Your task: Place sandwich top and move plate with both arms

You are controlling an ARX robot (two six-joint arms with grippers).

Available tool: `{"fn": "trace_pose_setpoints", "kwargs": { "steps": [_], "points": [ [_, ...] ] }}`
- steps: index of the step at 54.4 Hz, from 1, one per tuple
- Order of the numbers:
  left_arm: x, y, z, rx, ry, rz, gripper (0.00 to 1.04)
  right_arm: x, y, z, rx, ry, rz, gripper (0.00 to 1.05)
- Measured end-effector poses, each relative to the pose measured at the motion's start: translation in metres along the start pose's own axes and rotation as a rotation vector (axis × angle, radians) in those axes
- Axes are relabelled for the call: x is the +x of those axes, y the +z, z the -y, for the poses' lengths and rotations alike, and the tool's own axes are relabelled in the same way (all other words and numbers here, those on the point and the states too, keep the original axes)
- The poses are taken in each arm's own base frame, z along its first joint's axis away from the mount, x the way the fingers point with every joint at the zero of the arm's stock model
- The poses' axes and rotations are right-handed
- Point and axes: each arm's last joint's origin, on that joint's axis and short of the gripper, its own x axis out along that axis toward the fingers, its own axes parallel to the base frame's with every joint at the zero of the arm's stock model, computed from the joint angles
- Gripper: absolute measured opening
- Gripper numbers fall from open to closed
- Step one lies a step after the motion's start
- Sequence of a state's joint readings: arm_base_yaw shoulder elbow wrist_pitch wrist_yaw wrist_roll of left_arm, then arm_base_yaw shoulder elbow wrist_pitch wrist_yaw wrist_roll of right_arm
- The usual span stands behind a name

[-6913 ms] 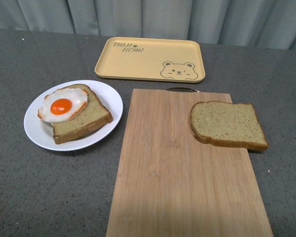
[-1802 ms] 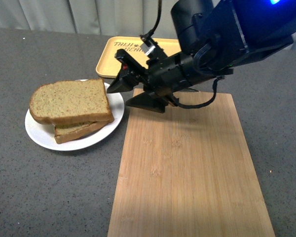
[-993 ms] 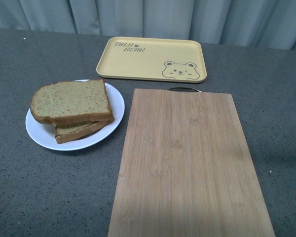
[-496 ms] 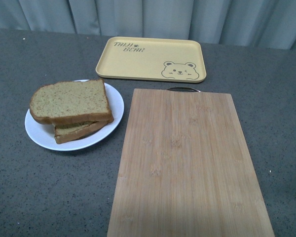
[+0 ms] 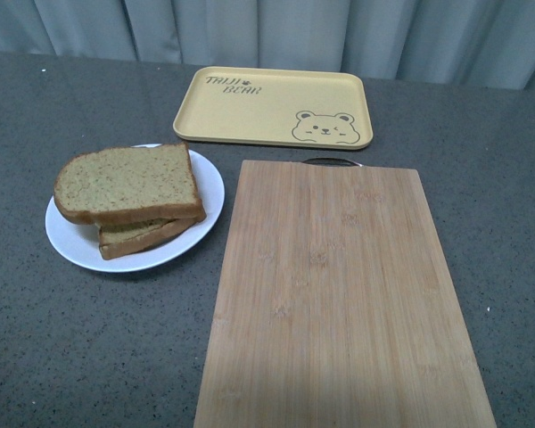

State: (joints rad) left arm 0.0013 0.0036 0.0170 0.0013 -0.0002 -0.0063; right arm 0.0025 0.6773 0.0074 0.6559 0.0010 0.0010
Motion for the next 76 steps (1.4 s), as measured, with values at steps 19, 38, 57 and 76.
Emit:
{"fn": "trace_pose_setpoints", "kwargs": {
  "steps": [19,38,57,76],
  "points": [
    [0.000,0.000,0.000,0.000,0.000,0.000,0.98,-0.013,0.004,0.000,0.000,0.000,0.015,0.01],
    [0.000,0.000,0.000,0.000,0.000,0.000,0.98,-0.023,0.005,0.000,0.000,0.002,0.021,0.01],
    [0.000,0.000,0.000,0.000,0.000,0.000,0.98,-0.030,0.005,0.000,0.000,0.002,0.022,0.01],
    [0.000,0.000,0.000,0.000,0.000,0.000,0.98,-0.043,0.002,0.000,-0.001,0.003,0.018,0.01]
  ]
}}
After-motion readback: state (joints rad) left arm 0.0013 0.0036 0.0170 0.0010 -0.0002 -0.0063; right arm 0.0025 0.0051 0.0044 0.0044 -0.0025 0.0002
